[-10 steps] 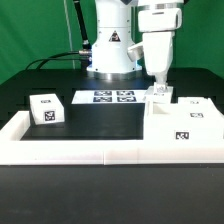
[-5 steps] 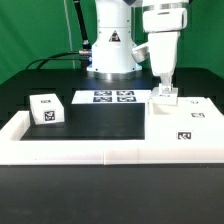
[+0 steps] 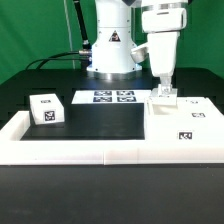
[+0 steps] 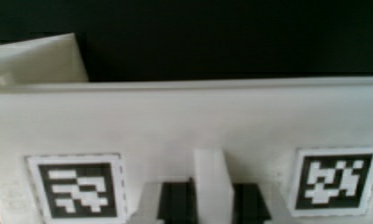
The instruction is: Assemble cabinet
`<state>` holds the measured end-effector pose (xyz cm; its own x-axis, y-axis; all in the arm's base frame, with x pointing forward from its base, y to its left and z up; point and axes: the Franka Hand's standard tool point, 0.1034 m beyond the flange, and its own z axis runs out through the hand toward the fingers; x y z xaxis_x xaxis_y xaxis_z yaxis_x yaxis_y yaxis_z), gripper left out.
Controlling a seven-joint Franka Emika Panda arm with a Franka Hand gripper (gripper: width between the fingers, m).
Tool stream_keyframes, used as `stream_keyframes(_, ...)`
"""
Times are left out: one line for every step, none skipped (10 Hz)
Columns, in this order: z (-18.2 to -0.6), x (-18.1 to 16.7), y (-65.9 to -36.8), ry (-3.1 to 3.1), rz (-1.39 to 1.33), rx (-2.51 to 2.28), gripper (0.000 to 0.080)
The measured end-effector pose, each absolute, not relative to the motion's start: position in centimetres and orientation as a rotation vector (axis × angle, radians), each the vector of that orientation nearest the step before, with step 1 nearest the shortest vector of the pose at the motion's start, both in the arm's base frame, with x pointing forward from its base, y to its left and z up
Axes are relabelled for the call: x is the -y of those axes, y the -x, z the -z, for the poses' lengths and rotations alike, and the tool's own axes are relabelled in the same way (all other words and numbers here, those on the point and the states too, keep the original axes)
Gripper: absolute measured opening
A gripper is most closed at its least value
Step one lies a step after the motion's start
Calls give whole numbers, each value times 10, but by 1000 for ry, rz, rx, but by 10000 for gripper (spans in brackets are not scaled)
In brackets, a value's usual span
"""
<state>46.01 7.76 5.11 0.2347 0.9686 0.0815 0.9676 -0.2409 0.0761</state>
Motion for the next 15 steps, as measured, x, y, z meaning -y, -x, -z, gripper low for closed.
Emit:
stream_keyframes(-51,-76,-461,-2441,-174,-1953,70)
stream_keyframes(-51,-76,-466,-2416,-176,-1980,70)
stream_keyframes(-51,-76,-472,-2394,-181,-2003,70)
stream_keyframes(-51,-74,-475,-2378,-185,-2018,70)
stream_keyframes(-51,-74,-475,-2367,-184,-2030,70)
stream_keyframes(-51,-74,-475,-2349,-177,-2052,70)
stream_keyframes(-51,-74,-475,-2338,-174,-2065,70)
stream_keyframes(-51,-74,-475,-2341,-175,-2061,70)
stream_keyframes(-51,-74,-475,-2341,-175,-2061,70)
stream_keyframes(-51,-74,-475,-2341,-175,-2061,70)
stream_keyframes(-51,-73,-475,-2335,-175,-2068,70)
stream_keyframes(-51,-73,-476,-2321,-176,-2082,70)
stream_keyframes(-52,-72,-479,-2316,-162,-2091,71)
stream_keyframes(-53,-72,-484,-2316,-146,-2097,71)
stream_keyframes(-54,-71,-489,-2314,-138,-2102,70)
